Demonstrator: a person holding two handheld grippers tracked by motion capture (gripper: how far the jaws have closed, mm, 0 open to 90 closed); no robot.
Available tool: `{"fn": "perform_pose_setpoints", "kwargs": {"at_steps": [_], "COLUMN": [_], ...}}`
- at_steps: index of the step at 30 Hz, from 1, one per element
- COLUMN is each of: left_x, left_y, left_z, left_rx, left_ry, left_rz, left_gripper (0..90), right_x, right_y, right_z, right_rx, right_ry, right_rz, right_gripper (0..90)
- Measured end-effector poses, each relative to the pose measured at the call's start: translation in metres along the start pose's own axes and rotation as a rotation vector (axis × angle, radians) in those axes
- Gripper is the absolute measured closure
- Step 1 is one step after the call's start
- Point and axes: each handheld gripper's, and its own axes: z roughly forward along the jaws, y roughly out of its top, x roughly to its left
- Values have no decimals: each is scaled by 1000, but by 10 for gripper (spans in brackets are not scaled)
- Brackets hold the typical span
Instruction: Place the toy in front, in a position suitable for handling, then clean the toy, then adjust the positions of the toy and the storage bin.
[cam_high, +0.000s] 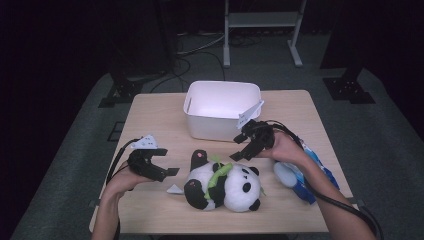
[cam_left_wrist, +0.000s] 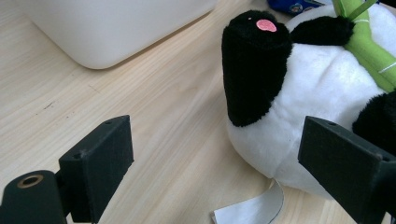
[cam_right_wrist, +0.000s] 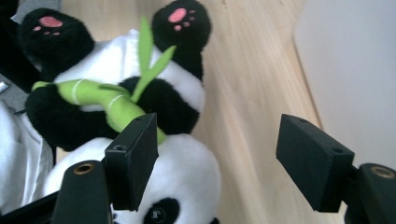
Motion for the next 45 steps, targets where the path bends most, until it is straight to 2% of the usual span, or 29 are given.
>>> {"fn": "perform_pose_setpoints", "kwargs": {"at_steps": [5, 16, 19, 24, 30, 38, 45], "left_x": [2, 6, 7, 7, 9, 9, 7], "left_y": [-1, -3, -3, -3, -5, -5, -6], "left_z": [0, -6, -8, -11, -13, -16, -18], "left_rx": [8, -14, -17, -27, -29, -34, -33], "left_ry": [4, 10, 13, 18, 19, 24, 29], "left_rz": [3, -5, -6, -11, -16, -24, -22], "left_gripper": [91, 91, 91, 90, 90, 74, 74], "right_x": [-11, -35, -43, -52, -64, -69, -70], "right_y": [5, 30, 40, 50, 58, 61, 67], "right_z": [-7, -17, -17, -14, -4, 2, 6], "right_rx": [-4, -20, -22, -27, -5, -6, -4], "right_ry": [-20, -46, -55, -55, -54, -48, -52], "right_rz": [11, -11, -29, -26, -22, -20, -38], "right_gripper": [281, 294, 301, 309, 313, 313, 313]}}
